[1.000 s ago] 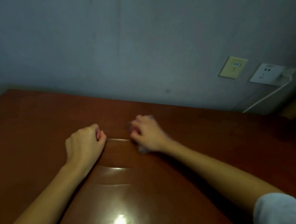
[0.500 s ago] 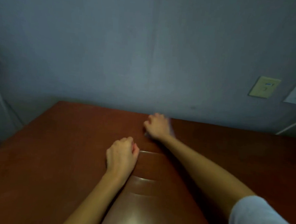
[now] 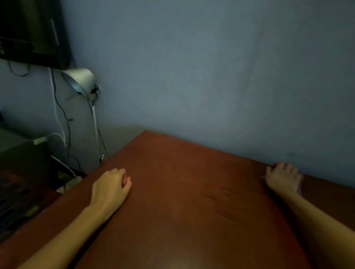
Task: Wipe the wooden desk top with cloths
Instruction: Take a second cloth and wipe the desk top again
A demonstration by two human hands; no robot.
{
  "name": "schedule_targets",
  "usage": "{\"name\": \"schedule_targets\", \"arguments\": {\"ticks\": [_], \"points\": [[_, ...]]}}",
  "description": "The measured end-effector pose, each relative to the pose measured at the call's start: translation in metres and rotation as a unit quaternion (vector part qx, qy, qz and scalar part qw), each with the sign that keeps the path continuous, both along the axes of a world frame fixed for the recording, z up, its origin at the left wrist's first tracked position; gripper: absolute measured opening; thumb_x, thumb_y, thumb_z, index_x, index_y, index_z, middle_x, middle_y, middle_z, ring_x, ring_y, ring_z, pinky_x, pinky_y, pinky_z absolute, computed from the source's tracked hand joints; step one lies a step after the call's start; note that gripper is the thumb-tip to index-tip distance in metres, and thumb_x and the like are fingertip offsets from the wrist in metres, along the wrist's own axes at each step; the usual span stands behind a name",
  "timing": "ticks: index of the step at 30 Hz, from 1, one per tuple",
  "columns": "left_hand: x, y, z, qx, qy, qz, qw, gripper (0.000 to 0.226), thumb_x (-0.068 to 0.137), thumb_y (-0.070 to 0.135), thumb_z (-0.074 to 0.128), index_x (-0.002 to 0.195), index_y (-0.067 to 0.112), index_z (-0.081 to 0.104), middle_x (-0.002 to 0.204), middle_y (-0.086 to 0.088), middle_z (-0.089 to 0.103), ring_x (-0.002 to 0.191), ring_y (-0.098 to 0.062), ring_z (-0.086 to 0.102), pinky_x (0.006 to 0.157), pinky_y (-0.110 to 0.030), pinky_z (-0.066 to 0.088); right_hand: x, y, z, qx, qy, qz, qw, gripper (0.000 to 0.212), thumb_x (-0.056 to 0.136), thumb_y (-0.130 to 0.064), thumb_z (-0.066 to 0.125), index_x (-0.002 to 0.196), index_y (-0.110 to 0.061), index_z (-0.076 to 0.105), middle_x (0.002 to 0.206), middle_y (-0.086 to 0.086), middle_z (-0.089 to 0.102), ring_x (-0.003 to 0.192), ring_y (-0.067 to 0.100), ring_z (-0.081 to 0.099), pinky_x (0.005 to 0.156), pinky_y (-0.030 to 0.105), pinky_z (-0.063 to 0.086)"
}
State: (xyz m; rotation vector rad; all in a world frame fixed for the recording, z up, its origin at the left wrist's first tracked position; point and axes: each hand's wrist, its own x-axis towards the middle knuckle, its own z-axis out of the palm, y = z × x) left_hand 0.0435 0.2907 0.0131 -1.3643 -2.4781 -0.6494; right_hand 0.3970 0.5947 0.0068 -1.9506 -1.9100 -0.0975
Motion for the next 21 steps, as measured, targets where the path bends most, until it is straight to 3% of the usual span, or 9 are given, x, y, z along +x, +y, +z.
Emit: {"name": "schedule_targets", "arguments": {"ticks": [3,7,11,14,17,19,21], "points": [[-0.002,0.003,-0.005,0.015,-0.006,-0.002,1.0,0.027,0.087,0.026,0.056,0.065,0.019,0.043,0.066,0.003,0.047,0.066,-0.019,0.05,0.052,-0.03,0.035,-0.044,0.024,0.0,-0.027,0.03,-0.022,0.999,0.059,0.097,-0.035,0.04,0.137,0.008,0.036,0.142,0.031,0.034,0.132,0.042,0.031,0.108,0.044,0.023],[-0.006,0.007,-0.01,0.024,0.001,-0.005,1.0,0.03,0.084,0.026,0.061,0.062,0.021,0.041,0.063,0.004,0.046,0.061,-0.019,0.05,0.049,-0.029,0.037,-0.171,0.024,0.003,-0.069,-0.046,0.057,0.995,0.055,0.094,-0.041,0.03,0.116,-0.002,0.063,0.119,0.02,0.062,0.11,0.037,0.058,0.098,0.044,0.043],[-0.009,0.011,-0.017,0.033,0.021,-0.013,0.999,0.037,0.076,0.022,0.069,0.06,0.023,0.036,0.058,0.004,0.045,0.053,-0.019,0.05,0.043,-0.027,0.035,-0.305,-0.004,0.0,-0.089,-0.07,0.184,0.976,0.053,0.089,-0.037,0.024,0.11,-0.006,0.062,0.114,0.015,0.063,0.108,0.034,0.057,0.102,0.045,0.035],[-0.01,0.013,-0.017,0.038,0.027,-0.01,0.999,0.037,0.076,0.024,0.069,0.059,0.024,0.035,0.057,0.004,0.045,0.053,-0.018,0.05,0.042,-0.027,0.035,-0.361,-0.022,0.005,-0.083,-0.028,0.253,0.964,0.048,0.096,-0.034,0.034,0.126,0.001,0.048,0.132,0.02,0.051,0.124,0.033,0.045,0.11,0.042,0.027],[-0.009,0.012,-0.016,0.047,0.025,-0.013,0.998,0.038,0.076,0.024,0.069,0.06,0.024,0.035,0.057,0.004,0.047,0.053,-0.019,0.051,0.043,-0.027,0.036,-0.379,-0.042,0.01,-0.103,-0.066,0.378,0.918,0.053,0.102,-0.03,0.027,0.144,0.003,0.029,0.155,0.017,0.023,0.144,0.027,0.02,0.117,0.035,0.014],[-0.008,0.011,-0.015,0.051,0.027,-0.013,0.998,0.039,0.075,0.023,0.07,0.06,0.024,0.034,0.056,0.004,0.046,0.052,-0.018,0.05,0.042,-0.026,0.035,-0.366,-0.054,0.012,-0.099,-0.06,0.469,0.875,0.049,0.103,-0.025,0.031,0.143,0.002,0.031,0.155,0.017,0.022,0.144,0.026,0.021,0.116,0.031,0.015],[-0.009,0.009,-0.015,0.059,0.021,-0.01,0.998,0.039,0.075,0.023,0.07,0.06,0.023,0.034,0.057,0.004,0.046,0.053,-0.019,0.051,0.043,-0.026,0.035,-0.339,-0.064,0.008,-0.077,-0.001,0.526,0.847,0.048,0.098,-0.028,0.039,0.138,-0.002,0.044,0.15,0.018,0.033,0.138,0.029,0.032,0.112,0.029,0.018]]}}
